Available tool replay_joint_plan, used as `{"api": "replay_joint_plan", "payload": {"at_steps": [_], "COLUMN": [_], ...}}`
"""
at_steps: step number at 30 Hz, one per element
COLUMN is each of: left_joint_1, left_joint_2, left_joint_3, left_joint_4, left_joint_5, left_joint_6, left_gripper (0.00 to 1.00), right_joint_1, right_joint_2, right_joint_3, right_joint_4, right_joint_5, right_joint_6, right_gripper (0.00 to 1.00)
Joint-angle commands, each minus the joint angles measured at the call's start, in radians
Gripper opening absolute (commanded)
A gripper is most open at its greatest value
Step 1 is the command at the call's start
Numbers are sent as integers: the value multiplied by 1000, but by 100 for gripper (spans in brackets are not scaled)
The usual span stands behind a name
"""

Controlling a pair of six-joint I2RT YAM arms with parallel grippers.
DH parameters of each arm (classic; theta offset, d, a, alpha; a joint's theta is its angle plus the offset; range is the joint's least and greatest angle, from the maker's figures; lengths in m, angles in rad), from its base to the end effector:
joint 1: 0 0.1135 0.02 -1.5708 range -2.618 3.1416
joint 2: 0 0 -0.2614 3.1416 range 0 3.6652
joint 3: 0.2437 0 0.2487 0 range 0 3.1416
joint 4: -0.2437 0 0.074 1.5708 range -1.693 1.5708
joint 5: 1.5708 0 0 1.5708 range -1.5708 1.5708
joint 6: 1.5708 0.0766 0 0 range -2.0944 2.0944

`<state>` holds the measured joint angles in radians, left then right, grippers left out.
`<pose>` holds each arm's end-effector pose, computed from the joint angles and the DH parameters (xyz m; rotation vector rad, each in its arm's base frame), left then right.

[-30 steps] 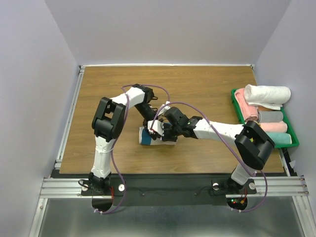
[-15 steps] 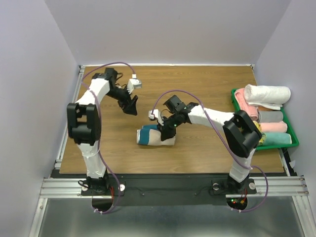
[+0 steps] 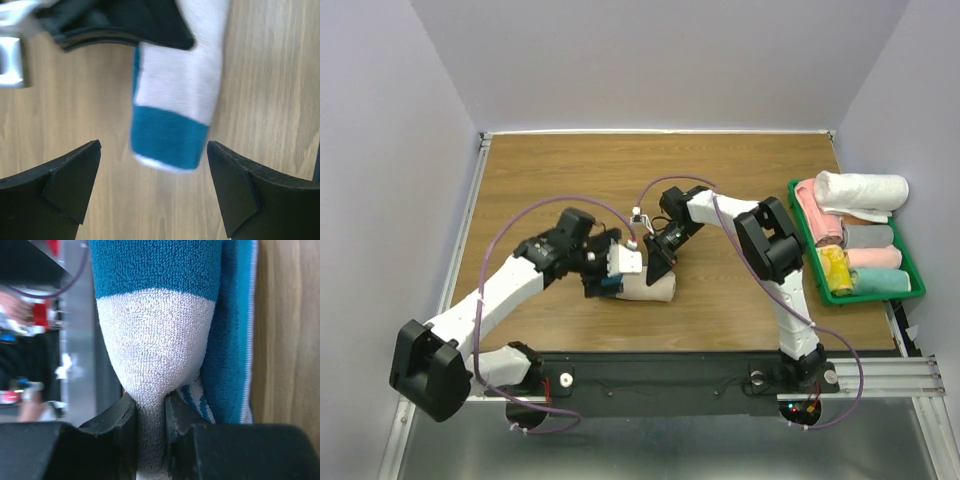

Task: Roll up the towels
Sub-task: Roll the towel

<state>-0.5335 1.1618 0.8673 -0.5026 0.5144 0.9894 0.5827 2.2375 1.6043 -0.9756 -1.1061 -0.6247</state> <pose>0.2071 -0.1661 0.2401 1.7321 1.4666 -0.3705 0.3027 0.2815 0.1162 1.4866 -2.2109 -1.6452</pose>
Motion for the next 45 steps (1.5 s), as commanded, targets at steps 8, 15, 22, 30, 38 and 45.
{"api": "replay_joint_plan", "payload": {"at_steps": [8, 15, 22, 30, 38, 45], "left_joint_1": [-282, -316, -316, -250, -135, -31], "left_joint_2": [56, 180, 249, 357, 528, 726], "left_joint_3": [-158, -191, -136, 42, 199, 360], "left_joint_4": [280, 319, 193, -37, -221, -341], "left_joint_5": [-310, -326, -257, -87, 76, 197], "left_joint_6": [25, 0, -58, -106, -61, -32], "left_gripper": [99, 76, 41, 25, 24, 24], "right_joint_1": [-4, -7, -43, -280, -365, -243], "right_joint_2": [191, 202, 143, -75, -554, -818], "right_joint_3": [101, 123, 158, 278, 14, -234], "right_joint_4": [-239, -249, -245, -213, 27, 104], "right_joint_5": [89, 65, 92, 143, 317, 584], "right_joint_6": [-136, -155, -119, -3, 91, 88], "right_gripper": [1, 5, 38, 90, 92, 83]}}
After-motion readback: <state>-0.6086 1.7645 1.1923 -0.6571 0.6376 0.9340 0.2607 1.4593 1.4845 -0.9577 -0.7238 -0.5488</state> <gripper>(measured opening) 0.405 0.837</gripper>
